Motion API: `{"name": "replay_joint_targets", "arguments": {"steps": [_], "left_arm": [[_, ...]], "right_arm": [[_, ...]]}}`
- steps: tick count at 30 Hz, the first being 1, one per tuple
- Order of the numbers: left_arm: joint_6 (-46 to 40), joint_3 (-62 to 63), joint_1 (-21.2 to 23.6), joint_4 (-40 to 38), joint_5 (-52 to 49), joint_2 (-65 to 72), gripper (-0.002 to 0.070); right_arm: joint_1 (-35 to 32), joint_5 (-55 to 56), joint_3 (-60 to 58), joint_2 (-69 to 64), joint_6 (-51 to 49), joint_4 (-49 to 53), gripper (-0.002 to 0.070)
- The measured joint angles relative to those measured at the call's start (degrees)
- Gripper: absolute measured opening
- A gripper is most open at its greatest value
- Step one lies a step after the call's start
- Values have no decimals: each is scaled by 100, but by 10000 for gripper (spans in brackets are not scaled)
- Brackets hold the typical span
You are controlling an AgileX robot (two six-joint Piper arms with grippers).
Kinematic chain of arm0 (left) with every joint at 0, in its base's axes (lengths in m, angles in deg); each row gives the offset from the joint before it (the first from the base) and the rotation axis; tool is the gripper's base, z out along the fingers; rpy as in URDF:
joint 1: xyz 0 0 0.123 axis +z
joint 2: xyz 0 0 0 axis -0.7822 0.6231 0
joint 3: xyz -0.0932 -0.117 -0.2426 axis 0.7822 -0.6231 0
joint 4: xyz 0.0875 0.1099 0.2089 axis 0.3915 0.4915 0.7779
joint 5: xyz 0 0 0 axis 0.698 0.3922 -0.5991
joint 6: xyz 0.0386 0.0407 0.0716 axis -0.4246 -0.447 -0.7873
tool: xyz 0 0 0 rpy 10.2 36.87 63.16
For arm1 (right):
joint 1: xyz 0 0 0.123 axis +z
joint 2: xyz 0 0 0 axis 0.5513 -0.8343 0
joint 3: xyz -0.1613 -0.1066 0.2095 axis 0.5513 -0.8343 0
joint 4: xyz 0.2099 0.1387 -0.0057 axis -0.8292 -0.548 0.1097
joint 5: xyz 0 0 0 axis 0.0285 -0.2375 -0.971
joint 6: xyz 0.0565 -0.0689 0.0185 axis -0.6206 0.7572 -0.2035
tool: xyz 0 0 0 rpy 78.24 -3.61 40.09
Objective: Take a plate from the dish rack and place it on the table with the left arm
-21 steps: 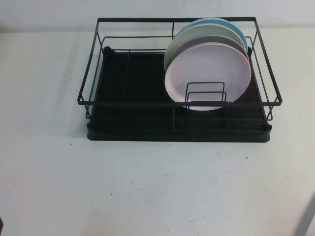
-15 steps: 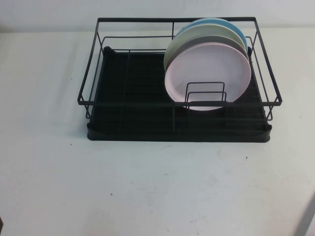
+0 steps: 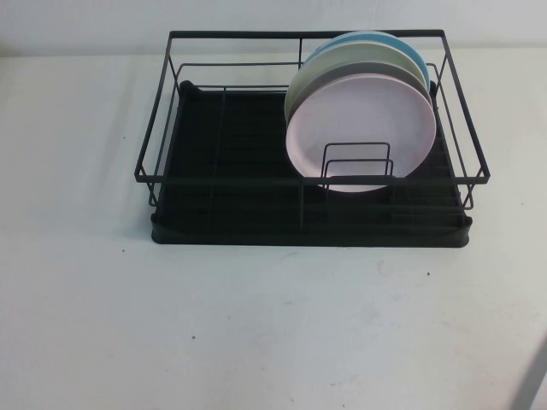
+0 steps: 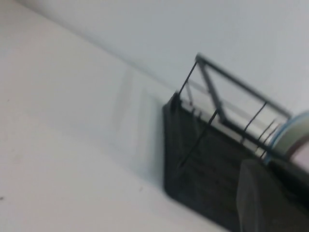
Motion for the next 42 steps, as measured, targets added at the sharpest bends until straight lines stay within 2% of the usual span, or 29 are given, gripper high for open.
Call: {"name": "replay_joint_targets", "arguments": {"steps": [5, 10, 13, 16, 22, 28, 31, 35, 42], "left_arm": [[368, 0, 0, -1179, 905, 0, -3], [515, 0, 0, -1511, 1113, 0, -3], [922, 0, 0, -1578, 754, 0, -3], [775, 257, -37, -1554, -497, 21, -3], [-998, 2267, -222, -1407, -2629, 1272, -3], [-4009, 4805, -244, -1282, -4908, 3698, -3], [-5181, 5933, -258, -1217, -5729, 4973, -3], [-5814, 7341, -434, -1156, -6189, 6362, -3], [-6697, 9391, -1130, -1097, -6451, 8544, -3]], "right_arm": [[0, 0, 0, 0, 0, 0, -20], [0, 0, 0, 0, 0, 0, -21], [0, 0, 0, 0, 0, 0, -21], [0, 0, 0, 0, 0, 0, -20], [0, 0, 0, 0, 0, 0, -21], [0, 0, 0, 0, 0, 0, -20], [0, 0, 0, 0, 0, 0, -21], [0, 0, 0, 0, 0, 0, -20], [0, 0, 0, 0, 0, 0, -18]]}}
